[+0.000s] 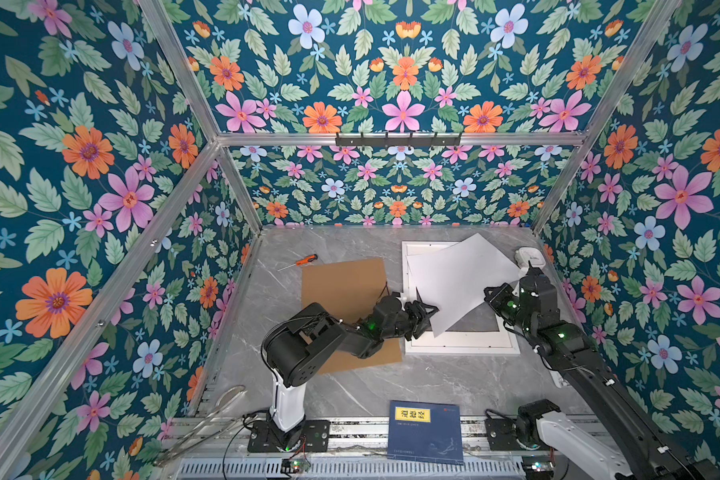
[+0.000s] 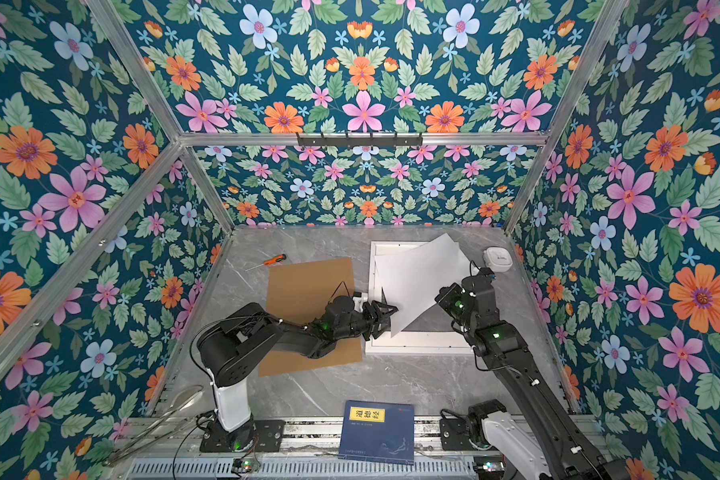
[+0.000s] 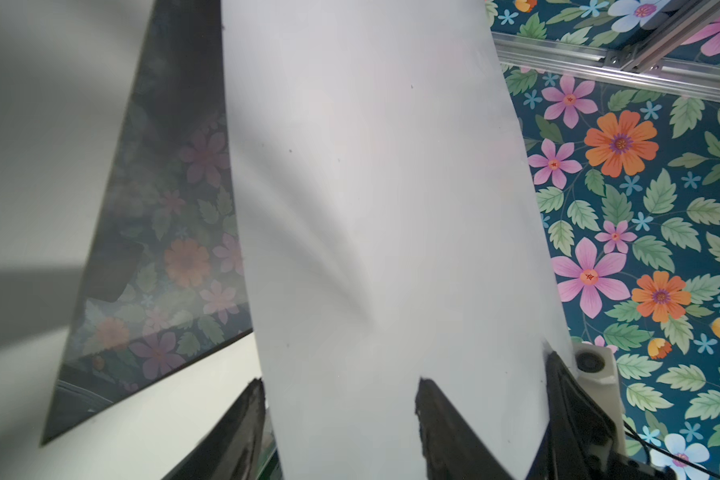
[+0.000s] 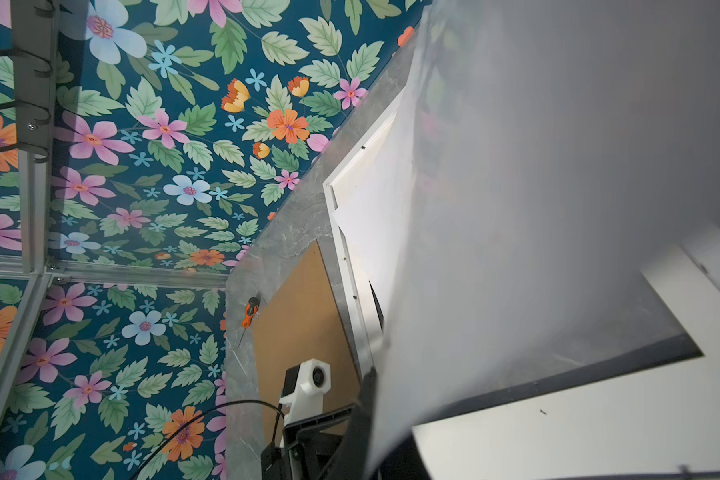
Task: Put the photo into the frame
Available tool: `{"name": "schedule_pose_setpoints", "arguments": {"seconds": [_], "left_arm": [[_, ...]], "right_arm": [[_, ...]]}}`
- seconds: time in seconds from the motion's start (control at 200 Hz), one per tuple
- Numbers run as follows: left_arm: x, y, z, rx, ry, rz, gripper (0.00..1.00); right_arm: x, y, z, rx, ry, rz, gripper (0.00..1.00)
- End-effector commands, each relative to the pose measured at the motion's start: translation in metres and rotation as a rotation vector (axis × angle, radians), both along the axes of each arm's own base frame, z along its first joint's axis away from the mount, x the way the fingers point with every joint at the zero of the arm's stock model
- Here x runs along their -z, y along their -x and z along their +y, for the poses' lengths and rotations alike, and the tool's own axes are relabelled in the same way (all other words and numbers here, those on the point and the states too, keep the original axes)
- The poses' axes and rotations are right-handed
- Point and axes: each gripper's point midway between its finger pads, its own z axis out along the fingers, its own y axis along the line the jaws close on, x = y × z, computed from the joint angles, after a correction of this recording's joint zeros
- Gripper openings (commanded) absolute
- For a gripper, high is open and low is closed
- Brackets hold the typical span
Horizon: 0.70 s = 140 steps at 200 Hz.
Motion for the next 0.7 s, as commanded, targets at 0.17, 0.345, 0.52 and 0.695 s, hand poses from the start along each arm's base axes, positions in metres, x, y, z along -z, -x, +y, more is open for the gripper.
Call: {"name": "schedule_pose_setpoints", "arguments": {"seconds": [0.17,0.345,0.52,0.695], "left_arm": [[-0.007,-0.001,-0.003,-0.006,0.018,-0.021,0.59],[-0.014,-0.012,-0.017,-0.005,0.046,-0.042,0.54],[-0.016,-0.017,-0.022,-0.007,0.045,-0.059,0.4],[-0.008,-0.012,-0.014,0.003,-0.017,-0.071,0.26]], "right_arm": [[-0.007,0.0,-0.002,0.013,0.001,-0.025,0.0],[-0.001,0.005,-0.001,0.005,-0.017,-0.009,0.0],[0.008,0.017,-0.004,0.006,-0.016,0.014,0.0],[0.019,0.031,0.0,-0.022,-0.041,0.043,0.0]]}}
